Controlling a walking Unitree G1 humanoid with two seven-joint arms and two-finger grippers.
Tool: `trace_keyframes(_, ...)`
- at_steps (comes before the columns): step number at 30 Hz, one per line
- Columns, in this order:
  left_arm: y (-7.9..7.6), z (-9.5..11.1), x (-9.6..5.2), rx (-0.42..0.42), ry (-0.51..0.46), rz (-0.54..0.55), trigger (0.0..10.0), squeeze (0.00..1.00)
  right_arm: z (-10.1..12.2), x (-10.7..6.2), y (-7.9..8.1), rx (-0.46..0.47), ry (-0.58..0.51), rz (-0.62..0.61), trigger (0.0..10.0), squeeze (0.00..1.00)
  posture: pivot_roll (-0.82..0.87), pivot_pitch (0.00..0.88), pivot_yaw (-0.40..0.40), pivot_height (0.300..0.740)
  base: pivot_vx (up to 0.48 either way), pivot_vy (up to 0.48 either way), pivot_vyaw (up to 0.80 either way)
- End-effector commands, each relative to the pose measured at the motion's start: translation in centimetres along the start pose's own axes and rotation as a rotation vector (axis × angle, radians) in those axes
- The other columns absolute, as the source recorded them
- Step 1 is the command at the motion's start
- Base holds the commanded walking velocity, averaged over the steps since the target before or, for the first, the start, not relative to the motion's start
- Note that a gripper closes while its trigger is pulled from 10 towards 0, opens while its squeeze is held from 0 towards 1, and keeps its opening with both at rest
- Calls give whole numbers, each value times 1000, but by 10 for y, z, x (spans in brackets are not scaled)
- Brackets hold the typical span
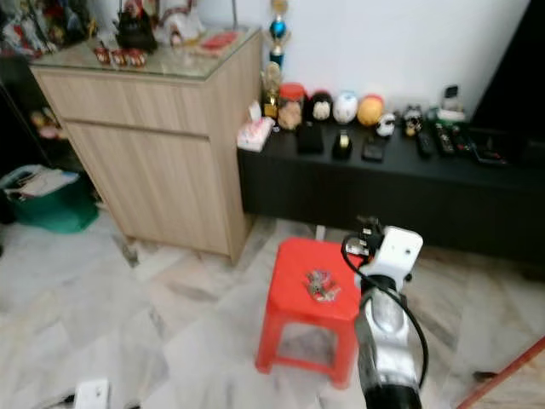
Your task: Hang keys on a hook
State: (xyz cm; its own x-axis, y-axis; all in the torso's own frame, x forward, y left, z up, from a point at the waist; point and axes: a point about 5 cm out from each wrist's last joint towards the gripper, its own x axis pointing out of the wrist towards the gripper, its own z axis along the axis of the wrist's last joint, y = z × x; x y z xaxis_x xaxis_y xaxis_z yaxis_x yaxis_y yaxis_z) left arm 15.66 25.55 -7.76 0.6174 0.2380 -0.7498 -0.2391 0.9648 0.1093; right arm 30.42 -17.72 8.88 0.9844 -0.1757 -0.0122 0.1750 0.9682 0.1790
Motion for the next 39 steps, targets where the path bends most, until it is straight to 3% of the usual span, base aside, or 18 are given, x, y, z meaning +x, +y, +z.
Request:
trace_keyframes(1,9,-5,-2,4,34,8,10000,0,4,2,3,2,-16,2,10000,0,-74,0,-20,740,-289,0,0)
trace_keyframes(7,16,-10,-4,-6,57,21,10000,0,2,1,0,-6,-8,0,10000,0,-89,0,-25,740,-295,0,0)
trace_keyframes(13,15,-11,-4,-19,57,12,10000,0,2,0,-15,-44,1,-33,10000,0,-80,0,-37,740,-298,0,0)
trace_keyframes(16,13,-12,-4,-31,54,5,10000,0,0,0,-20,-88,19,-35,10000,0,-70,0,-57,740,-301,0,0)
trace_keyframes(17,12,-14,-5,-41,57,6,10000,0,-2,0,-22,-148,40,-38,10000,0,-74,0,-62,740,-304,0,0)
trace_keyframes(21,8,-21,-6,-60,72,8,10000,0,1,-2,-23,-244,20,-39,10000,0,-62,0,-76,740,-301,0,0)
trace_keyframes(22,8,-21,-6,-60,72,8,10000,0,1,-2,-23,-244,20,-39,10000,0,-62,0,-76,740,-304,0,0)
trace_keyframes(23,4,-24,-7,-64,75,4,10000,0,0,-3,-30,-234,23,-146,10000,0,-54,0,-81,740,-307,0,0)
trace_keyframes(27,1,-26,-8,-66,76,8,10000,0,-1,-5,-41,-164,33,-329,10000,0,-51,0,-82,740,-137,0,0)
trace_keyframes(31,0,-26,-8,-67,76,8,10000,0,2,-7,-41,-167,9,-353,10000,0,-48,0,-79,740,0,0,0)
trace_keyframes(34,-2,-29,-8,-66,83,3,10000,0,5,-9,-55,-155,-2,-456,10000,0,-49,0,-73,740,0,0,0)
trace_keyframes(39,-2,-31,-9,-63,92,-2,10000,0,7,-9,-60,-144,-4,-481,10000,0,-48,0,-66,740,0,0,0)
